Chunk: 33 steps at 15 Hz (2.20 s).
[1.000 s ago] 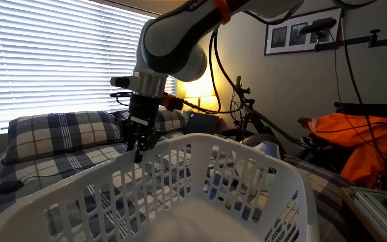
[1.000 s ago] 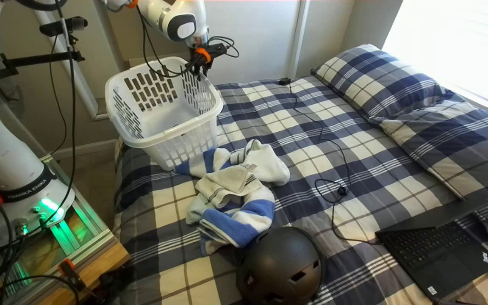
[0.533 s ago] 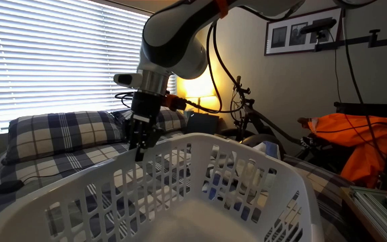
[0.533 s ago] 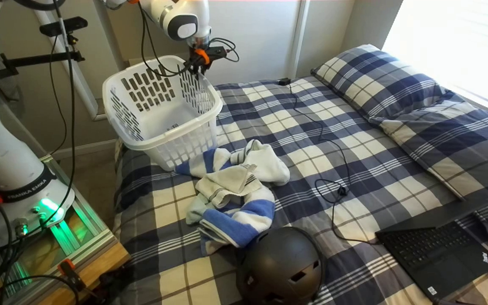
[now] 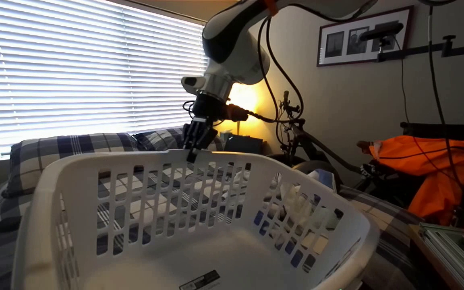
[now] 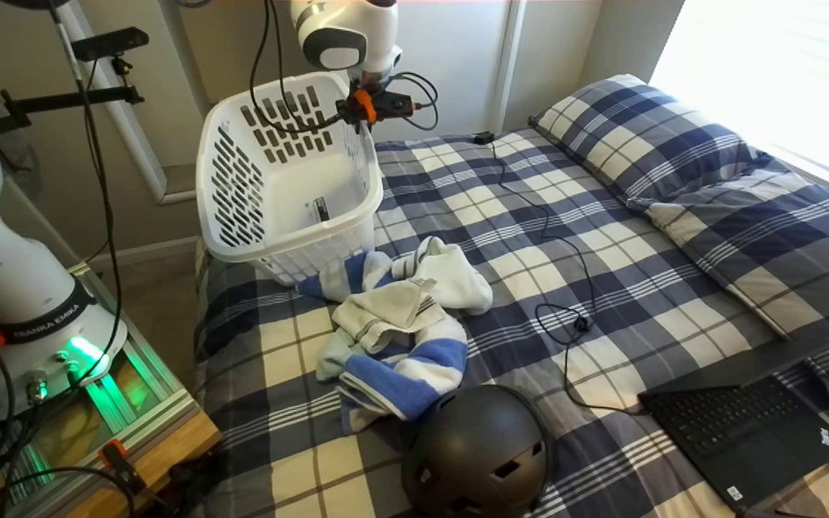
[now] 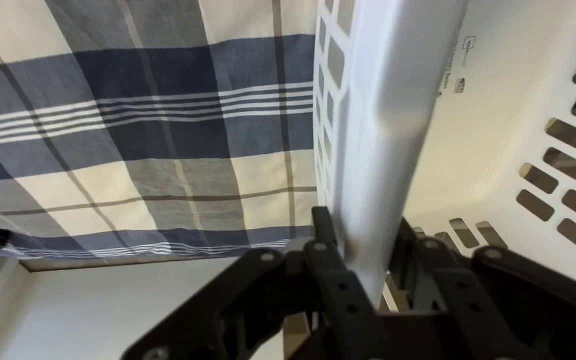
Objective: Pick up the white basket and move it to be vertical with the left side of the bed
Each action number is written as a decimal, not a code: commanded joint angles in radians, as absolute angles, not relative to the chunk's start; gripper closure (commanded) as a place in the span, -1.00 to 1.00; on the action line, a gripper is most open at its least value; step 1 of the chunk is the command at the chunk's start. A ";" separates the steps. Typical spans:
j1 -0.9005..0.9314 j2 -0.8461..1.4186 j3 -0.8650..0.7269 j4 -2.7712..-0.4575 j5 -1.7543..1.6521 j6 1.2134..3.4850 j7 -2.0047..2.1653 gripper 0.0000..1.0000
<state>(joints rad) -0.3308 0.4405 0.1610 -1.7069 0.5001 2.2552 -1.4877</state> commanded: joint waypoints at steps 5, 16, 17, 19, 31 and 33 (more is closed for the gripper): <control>-0.446 0.343 0.057 -1.828 0.871 2.180 -1.586 0.86; -0.377 0.410 -0.004 -1.748 0.920 2.224 -1.510 0.86; -0.364 0.425 -0.017 -1.729 0.921 2.229 -1.449 0.86; -0.343 0.463 -0.042 -1.678 0.888 2.251 -1.342 0.86; -0.344 0.726 -0.057 -1.308 0.833 2.222 -0.684 0.86; -0.341 0.767 -0.046 -1.263 0.832 2.229 -0.580 0.86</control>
<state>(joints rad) -0.3258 0.6995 -0.0727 -1.3852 0.8408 2.2654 -0.7623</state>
